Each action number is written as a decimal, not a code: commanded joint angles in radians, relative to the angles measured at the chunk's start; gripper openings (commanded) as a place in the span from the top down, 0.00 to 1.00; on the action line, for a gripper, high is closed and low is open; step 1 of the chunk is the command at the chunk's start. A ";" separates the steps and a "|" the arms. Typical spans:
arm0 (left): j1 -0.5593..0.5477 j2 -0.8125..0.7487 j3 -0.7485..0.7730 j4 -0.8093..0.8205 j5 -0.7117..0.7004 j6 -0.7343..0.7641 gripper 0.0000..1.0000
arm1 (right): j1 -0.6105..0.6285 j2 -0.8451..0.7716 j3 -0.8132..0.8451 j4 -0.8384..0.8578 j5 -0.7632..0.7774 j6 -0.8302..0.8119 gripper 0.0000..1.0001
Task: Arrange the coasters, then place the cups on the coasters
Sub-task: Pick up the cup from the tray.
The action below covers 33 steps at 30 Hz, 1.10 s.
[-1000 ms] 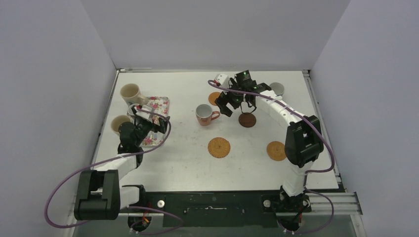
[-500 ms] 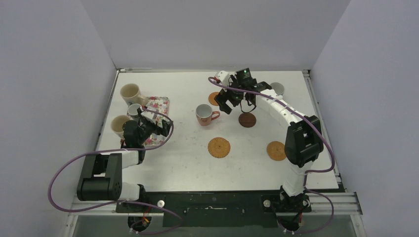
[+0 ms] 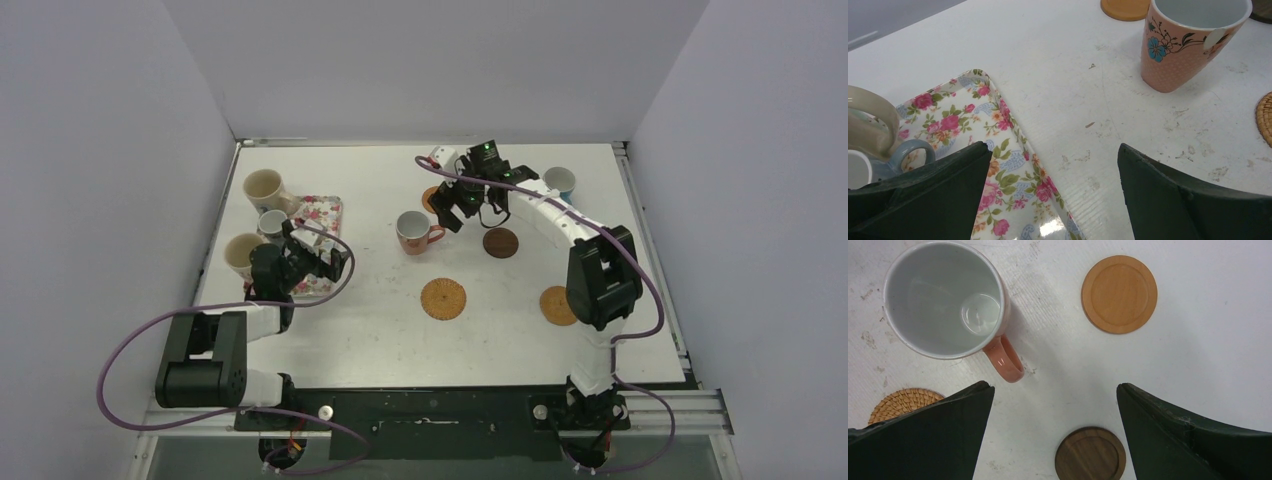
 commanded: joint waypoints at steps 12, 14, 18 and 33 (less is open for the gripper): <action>0.007 0.127 -0.102 0.307 -0.188 -0.069 0.03 | 0.017 -0.004 0.017 0.050 -0.022 -0.001 0.00; 0.005 0.131 -0.097 0.298 -0.218 -0.080 0.03 | 0.018 -0.008 0.015 0.045 -0.018 -0.017 0.00; 0.006 0.158 -0.082 0.308 -0.306 -0.122 0.03 | 0.017 -0.020 0.016 0.032 -0.017 -0.046 0.00; 0.007 0.231 -0.100 0.406 -0.381 -0.151 0.03 | 0.016 -0.026 0.055 -0.126 -0.090 -0.269 0.00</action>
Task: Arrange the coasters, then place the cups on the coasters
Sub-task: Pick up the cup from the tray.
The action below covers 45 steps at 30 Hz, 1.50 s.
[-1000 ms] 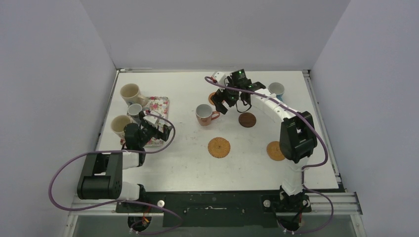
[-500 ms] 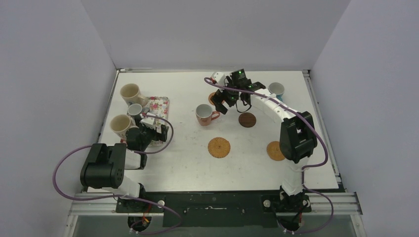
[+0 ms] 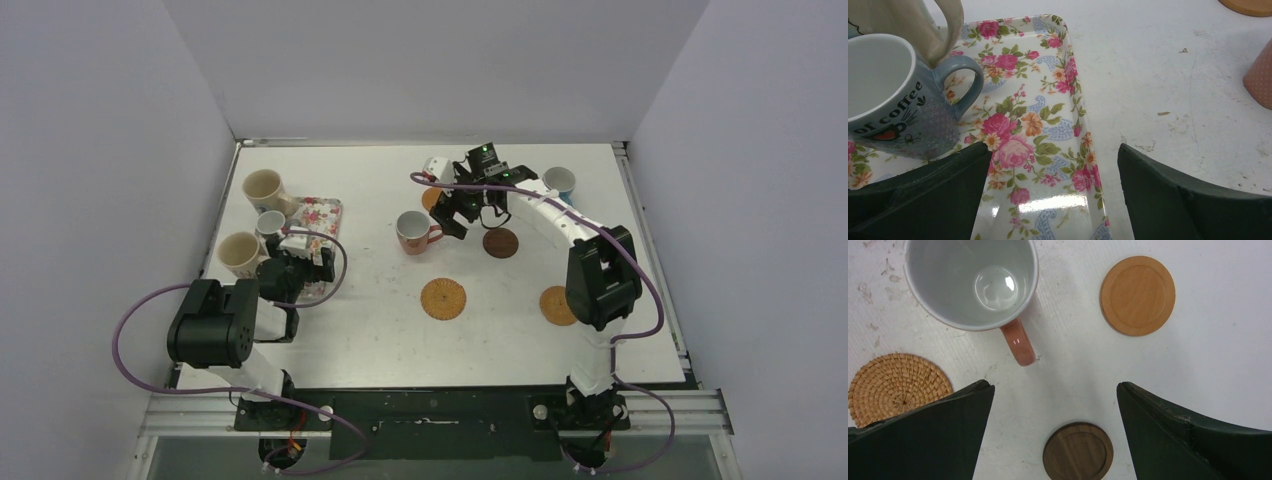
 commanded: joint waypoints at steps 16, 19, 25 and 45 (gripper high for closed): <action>0.006 0.006 0.004 0.089 -0.032 -0.012 0.03 | 0.008 0.001 0.070 -0.215 -0.108 -0.325 0.01; 0.006 0.007 0.004 0.089 -0.032 -0.012 0.03 | 0.009 0.032 0.099 -0.206 -0.133 -0.320 0.03; 0.006 0.007 0.004 0.090 -0.032 -0.012 0.03 | 0.010 0.119 0.184 -0.255 -0.181 -0.335 0.08; 0.006 0.007 0.004 0.090 -0.032 -0.013 0.03 | 0.007 0.154 0.190 -0.196 -0.279 -0.313 0.09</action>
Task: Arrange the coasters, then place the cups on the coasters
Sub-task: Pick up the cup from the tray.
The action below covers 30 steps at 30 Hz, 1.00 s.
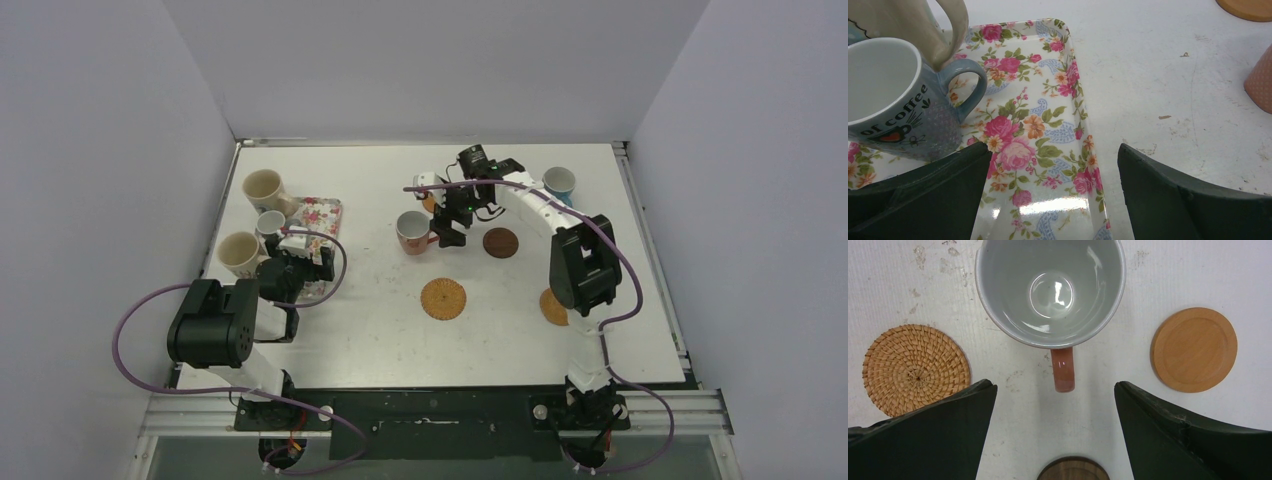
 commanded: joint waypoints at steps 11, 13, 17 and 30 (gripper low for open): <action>0.006 0.007 0.004 0.073 -0.021 -0.009 0.03 | 0.007 0.022 0.064 0.015 -0.073 -0.007 0.10; 0.006 0.007 0.004 0.073 -0.021 -0.009 0.03 | 0.006 0.014 0.056 0.019 -0.079 -0.008 0.10; 0.006 0.007 0.004 0.073 -0.020 -0.009 0.03 | 0.007 0.003 0.043 0.031 -0.080 -0.004 0.10; 0.006 0.006 0.004 0.073 -0.020 -0.009 0.03 | 0.010 0.021 0.041 0.065 -0.071 0.003 0.17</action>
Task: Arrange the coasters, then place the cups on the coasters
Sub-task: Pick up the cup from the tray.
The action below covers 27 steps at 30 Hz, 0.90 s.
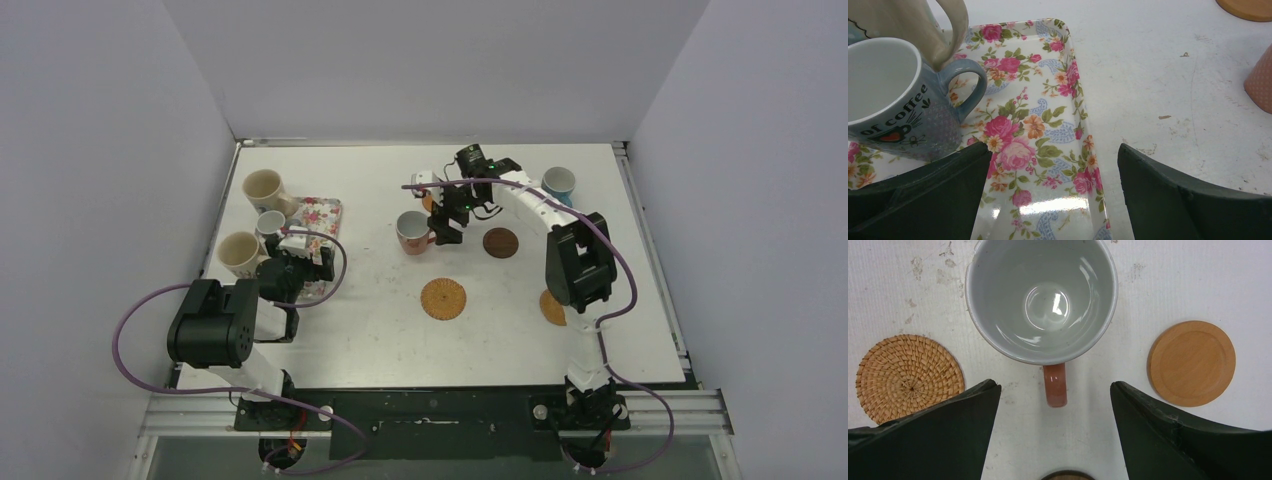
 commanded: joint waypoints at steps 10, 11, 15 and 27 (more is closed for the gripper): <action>0.006 0.007 0.004 0.073 -0.020 -0.009 0.03 | 0.021 0.010 0.012 0.083 -0.017 0.014 0.23; 0.006 0.008 0.004 0.073 -0.020 -0.009 0.03 | 0.022 0.011 0.011 0.087 -0.016 0.016 0.23; 0.007 0.007 0.004 0.072 -0.020 -0.009 0.03 | 0.024 0.015 0.011 0.093 -0.011 0.018 0.28; 0.007 0.007 0.005 0.073 -0.020 -0.009 0.03 | 0.027 0.024 -0.006 0.091 -0.004 0.011 0.30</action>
